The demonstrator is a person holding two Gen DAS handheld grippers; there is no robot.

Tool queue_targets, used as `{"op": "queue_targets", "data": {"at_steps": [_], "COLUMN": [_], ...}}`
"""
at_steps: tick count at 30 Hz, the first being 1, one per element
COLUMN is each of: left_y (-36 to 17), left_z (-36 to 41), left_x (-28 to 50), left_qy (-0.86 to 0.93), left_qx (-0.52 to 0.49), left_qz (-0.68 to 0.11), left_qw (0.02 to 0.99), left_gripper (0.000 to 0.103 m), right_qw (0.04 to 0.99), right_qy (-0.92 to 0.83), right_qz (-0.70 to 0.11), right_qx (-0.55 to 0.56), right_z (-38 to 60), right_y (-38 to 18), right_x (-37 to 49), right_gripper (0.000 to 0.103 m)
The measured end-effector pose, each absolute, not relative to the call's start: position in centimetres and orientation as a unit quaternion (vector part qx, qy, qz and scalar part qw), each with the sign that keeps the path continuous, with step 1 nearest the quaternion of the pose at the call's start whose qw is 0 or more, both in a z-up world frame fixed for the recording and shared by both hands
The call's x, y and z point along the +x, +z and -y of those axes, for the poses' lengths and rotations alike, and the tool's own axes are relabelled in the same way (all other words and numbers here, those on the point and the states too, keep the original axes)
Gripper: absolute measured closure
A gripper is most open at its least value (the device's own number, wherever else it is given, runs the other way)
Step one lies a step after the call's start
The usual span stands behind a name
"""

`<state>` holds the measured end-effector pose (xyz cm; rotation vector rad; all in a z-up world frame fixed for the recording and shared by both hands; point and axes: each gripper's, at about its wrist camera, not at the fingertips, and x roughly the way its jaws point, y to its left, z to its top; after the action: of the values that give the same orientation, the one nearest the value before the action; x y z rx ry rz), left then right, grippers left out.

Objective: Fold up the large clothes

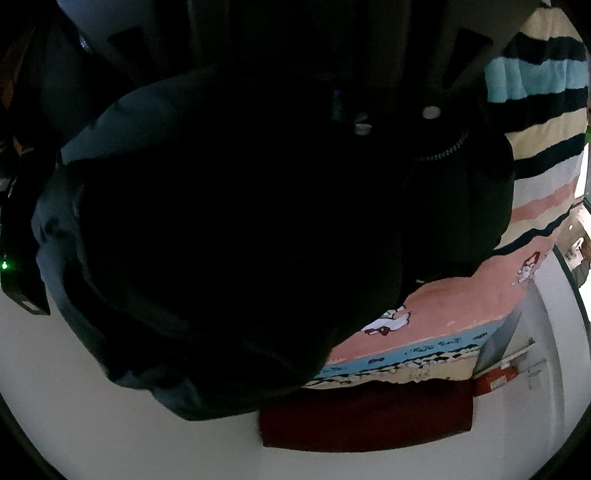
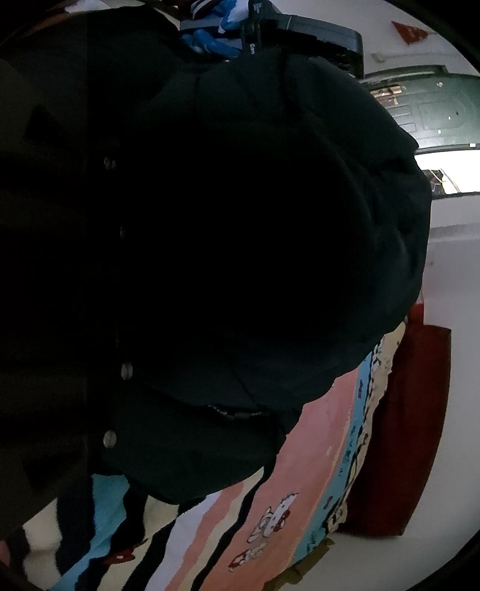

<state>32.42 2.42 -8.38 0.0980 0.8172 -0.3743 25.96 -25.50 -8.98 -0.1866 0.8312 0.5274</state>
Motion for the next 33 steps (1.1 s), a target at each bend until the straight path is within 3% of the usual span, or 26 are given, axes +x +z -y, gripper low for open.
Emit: {"op": "queue_targets", "data": {"at_steps": [1,3,12,19,28,33], "left_y": [-8.3,-8.4,-7.6,-5.0,1.6,2.4], "left_z": [-2.2,-2.0,-4.3,-7.3,-4.7,-2.2], "left_x": [32.2,31.6,28.1,27.0,35.8,43.2], "left_qy": [-0.18,-0.183,-0.213,-0.2,-0.175,-0.163], "left_qx": [0.055,0.071,0.042,0.029,-0.045,-0.056], "left_qz": [-0.391,-0.379,-0.393,-0.42,-0.369,-0.369], "left_qw": [0.901,0.904,0.893,0.885,0.911,0.913], "left_gripper": [0.07,0.064,0.049,0.049,0.048,0.048], "right_qw": [0.878,0.88,0.879,0.881,0.907,0.916], "right_qy": [0.252,0.25,0.244,0.24,0.245,0.243], "right_qz": [-0.397,-0.394,-0.401,-0.402,-0.333,-0.316], "right_qx": [-0.091,-0.089,-0.083,-0.075,-0.073,-0.045], "right_z": [25.6,25.9,26.3,27.9,25.1,22.2], "right_y": [-8.9,-8.8,-8.4,-6.1,1.3,3.4], "right_x": [25.7,25.2,23.5,21.1,26.3,32.5], "right_gripper": [0.047,0.04,0.039,0.038,0.032,0.032]}}
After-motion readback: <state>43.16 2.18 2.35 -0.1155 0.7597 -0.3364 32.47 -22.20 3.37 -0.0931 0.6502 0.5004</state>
